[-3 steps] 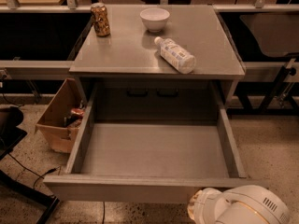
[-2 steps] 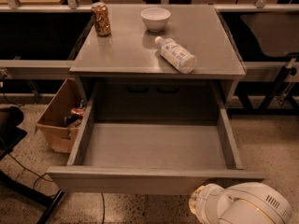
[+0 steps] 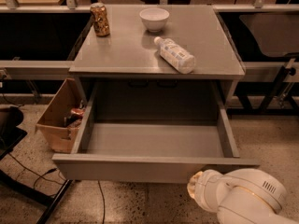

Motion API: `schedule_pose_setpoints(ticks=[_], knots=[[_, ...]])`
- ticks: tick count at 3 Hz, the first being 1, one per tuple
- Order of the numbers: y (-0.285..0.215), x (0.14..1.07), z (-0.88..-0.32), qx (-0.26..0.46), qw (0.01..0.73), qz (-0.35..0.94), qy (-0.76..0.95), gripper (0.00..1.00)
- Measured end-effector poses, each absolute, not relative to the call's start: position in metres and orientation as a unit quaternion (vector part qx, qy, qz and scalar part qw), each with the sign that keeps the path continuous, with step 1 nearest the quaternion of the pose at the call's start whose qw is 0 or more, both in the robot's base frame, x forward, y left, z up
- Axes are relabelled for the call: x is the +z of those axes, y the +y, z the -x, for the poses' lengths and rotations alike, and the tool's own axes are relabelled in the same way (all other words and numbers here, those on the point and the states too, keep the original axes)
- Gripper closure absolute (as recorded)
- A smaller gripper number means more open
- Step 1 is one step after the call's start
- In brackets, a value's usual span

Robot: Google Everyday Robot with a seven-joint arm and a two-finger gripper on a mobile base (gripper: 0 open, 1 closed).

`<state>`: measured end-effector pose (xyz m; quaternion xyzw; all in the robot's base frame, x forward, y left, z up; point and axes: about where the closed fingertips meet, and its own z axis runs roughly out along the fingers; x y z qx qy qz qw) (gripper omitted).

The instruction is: Close top drawer

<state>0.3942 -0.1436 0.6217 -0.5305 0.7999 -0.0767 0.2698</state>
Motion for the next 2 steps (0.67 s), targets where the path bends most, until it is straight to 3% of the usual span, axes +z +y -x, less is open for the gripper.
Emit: schedule_pose_setpoints(ticks=[2], knots=[[-0.1347,0.6294,-0.4248,-0.082,0.29,0.546,0.781,1.0]])
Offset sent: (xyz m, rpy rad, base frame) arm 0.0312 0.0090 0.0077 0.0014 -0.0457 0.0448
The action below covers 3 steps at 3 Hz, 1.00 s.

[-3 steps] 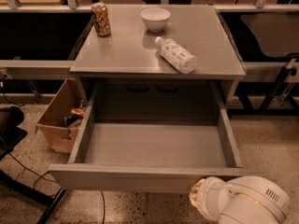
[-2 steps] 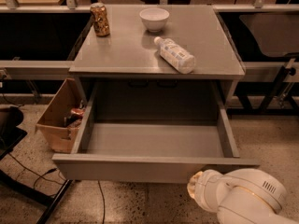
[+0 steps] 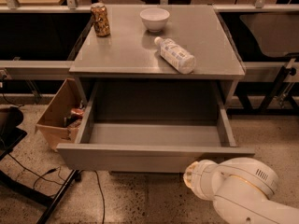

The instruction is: Close top drawer

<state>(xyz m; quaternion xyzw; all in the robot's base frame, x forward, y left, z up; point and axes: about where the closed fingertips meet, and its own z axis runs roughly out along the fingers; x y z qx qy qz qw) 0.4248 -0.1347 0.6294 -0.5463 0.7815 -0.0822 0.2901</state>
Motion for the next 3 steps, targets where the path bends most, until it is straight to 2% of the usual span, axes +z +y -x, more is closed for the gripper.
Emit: schedule_pose_setpoints(ticks=[3], knots=[[-0.165,0.639,-0.49,-0.126,0.313,0.554,0.761,1.0]])
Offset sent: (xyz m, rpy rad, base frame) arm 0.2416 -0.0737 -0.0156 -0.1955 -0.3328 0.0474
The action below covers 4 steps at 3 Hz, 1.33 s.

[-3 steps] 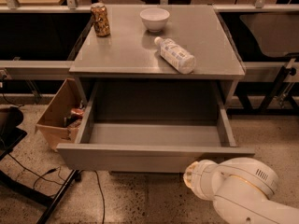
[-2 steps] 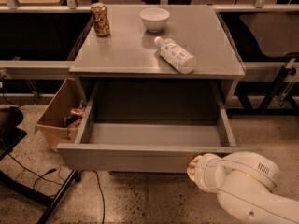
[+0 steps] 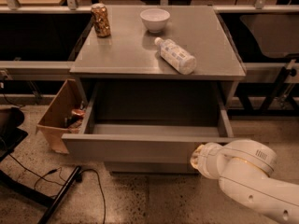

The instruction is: Close top drawer

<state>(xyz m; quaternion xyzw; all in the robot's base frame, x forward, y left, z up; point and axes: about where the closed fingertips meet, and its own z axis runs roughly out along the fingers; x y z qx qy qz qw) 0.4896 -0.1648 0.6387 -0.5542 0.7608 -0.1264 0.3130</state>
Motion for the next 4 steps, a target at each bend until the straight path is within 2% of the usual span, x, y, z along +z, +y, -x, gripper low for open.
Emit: schedule_pose_setpoints(ticks=[1,2,3,4], knots=[[-0.165,0.639,-0.493,-0.128,0.314,0.555,0.76,1.0],[-0.169,0.644,-0.53,-0.142,0.324,0.562,0.748,1.0],[-0.182,0.622,-0.575,-0.168,0.305,0.599,0.721,1.0],[-0.182,0.622,-0.575,-0.168,0.305,0.599,0.721,1.0]])
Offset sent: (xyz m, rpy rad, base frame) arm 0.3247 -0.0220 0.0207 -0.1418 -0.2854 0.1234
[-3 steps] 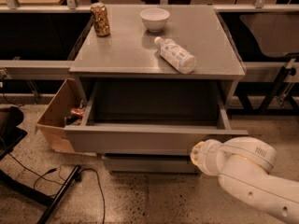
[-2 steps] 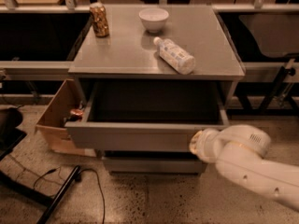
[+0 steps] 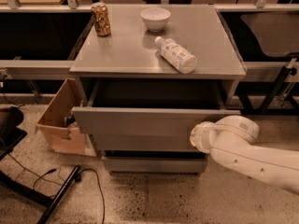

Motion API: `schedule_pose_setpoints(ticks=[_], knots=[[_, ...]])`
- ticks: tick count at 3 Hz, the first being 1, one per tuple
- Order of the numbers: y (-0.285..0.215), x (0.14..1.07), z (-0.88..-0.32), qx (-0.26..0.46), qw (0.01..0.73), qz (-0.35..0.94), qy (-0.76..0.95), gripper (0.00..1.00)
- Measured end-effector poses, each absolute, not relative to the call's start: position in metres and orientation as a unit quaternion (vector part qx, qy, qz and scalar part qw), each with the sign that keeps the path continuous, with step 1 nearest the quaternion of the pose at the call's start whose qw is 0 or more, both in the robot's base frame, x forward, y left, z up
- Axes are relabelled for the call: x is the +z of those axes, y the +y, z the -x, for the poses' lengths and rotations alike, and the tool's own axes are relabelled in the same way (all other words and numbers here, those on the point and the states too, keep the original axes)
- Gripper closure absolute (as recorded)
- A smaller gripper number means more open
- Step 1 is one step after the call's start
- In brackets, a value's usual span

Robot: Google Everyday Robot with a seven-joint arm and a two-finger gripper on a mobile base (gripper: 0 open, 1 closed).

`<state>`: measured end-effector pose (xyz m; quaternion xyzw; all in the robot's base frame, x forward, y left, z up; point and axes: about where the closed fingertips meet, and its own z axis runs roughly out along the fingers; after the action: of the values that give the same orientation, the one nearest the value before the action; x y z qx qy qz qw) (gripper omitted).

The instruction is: Close top drawer

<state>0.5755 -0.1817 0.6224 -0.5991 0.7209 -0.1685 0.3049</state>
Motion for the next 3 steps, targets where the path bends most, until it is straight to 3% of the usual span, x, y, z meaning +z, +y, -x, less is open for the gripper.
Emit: schedule_pose_setpoints(ticks=[3], knots=[[-0.185,0.642,-0.643,-0.194,0.332,0.595,0.705,1.0]])
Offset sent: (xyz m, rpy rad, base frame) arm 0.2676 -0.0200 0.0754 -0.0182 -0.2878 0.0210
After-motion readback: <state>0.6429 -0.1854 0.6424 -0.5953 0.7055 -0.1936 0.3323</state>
